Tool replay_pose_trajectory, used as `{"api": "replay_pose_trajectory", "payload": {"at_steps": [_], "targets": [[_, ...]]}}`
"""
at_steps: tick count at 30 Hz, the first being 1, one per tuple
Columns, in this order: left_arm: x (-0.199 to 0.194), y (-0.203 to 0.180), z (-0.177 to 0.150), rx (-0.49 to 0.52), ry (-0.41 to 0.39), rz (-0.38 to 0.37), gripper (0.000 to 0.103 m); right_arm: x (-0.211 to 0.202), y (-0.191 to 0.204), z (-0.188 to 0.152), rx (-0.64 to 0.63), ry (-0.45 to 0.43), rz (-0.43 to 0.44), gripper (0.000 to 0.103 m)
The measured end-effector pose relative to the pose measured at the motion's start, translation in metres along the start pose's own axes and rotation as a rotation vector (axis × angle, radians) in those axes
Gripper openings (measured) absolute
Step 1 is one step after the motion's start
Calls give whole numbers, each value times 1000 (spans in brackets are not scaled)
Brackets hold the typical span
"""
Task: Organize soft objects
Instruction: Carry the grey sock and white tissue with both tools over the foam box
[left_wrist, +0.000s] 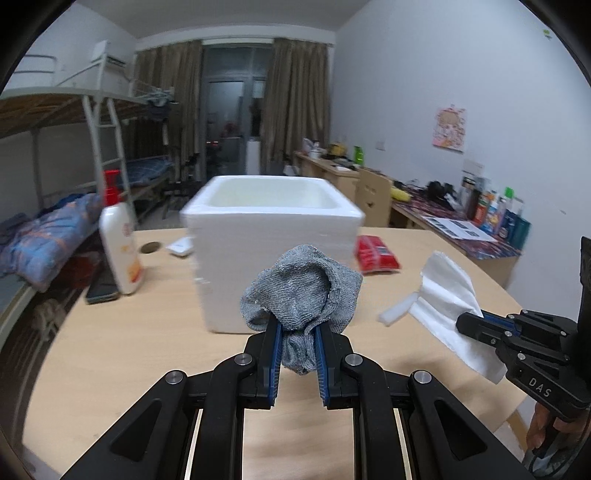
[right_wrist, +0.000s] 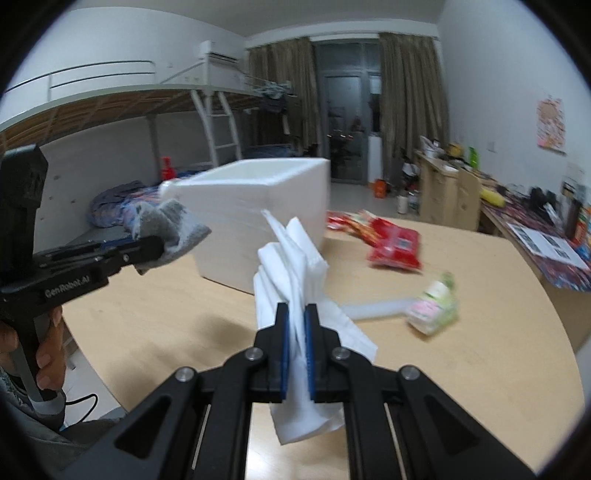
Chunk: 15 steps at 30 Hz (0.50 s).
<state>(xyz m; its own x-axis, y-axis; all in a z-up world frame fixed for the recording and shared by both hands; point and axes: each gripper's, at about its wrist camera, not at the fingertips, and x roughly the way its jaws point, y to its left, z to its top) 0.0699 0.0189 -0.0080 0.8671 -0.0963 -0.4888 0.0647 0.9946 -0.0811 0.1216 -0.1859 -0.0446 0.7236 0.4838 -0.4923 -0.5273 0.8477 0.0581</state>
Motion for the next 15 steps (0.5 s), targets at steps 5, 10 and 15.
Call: {"api": "replay_pose_trajectory", "payload": {"at_steps": [5, 10, 15], "targets": [[-17, 29, -2, -40, -20, 73, 17, 19, 27, 10, -47, -1, 81, 10], [-30, 45, -4, -55, -38, 120, 17, 31, 44, 18, -74, 0, 136, 10], [-34, 53, -7, -57, -43, 132, 17, 35, 50, 21, -83, -1, 155, 10]]}}
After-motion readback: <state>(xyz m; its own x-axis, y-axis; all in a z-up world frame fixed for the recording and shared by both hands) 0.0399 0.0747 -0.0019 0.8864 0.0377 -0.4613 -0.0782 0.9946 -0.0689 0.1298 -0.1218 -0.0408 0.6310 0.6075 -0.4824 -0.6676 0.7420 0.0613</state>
